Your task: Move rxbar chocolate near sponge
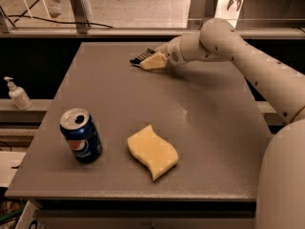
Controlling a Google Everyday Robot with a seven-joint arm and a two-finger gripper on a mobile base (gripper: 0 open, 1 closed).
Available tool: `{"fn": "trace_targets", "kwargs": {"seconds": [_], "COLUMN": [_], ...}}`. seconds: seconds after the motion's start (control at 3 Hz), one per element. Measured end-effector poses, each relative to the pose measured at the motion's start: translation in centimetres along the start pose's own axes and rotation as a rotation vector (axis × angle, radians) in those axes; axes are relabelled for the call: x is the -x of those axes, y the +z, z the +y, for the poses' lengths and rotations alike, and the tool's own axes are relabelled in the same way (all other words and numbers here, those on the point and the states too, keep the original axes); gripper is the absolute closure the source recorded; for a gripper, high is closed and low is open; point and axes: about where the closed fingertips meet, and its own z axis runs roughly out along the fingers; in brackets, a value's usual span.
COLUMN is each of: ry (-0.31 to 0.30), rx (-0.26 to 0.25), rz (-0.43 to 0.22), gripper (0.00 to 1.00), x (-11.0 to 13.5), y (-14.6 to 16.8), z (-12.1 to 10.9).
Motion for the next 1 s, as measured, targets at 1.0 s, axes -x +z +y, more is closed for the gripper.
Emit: {"fn": "trace_targets", "kwargs": {"seconds": [1.0], "ry": [-0.077], "rx": [0.036], "rz": [-0.031], "gripper": [1.00], "x": [2.8], "y": [-6.8], "z": [1.6]}}
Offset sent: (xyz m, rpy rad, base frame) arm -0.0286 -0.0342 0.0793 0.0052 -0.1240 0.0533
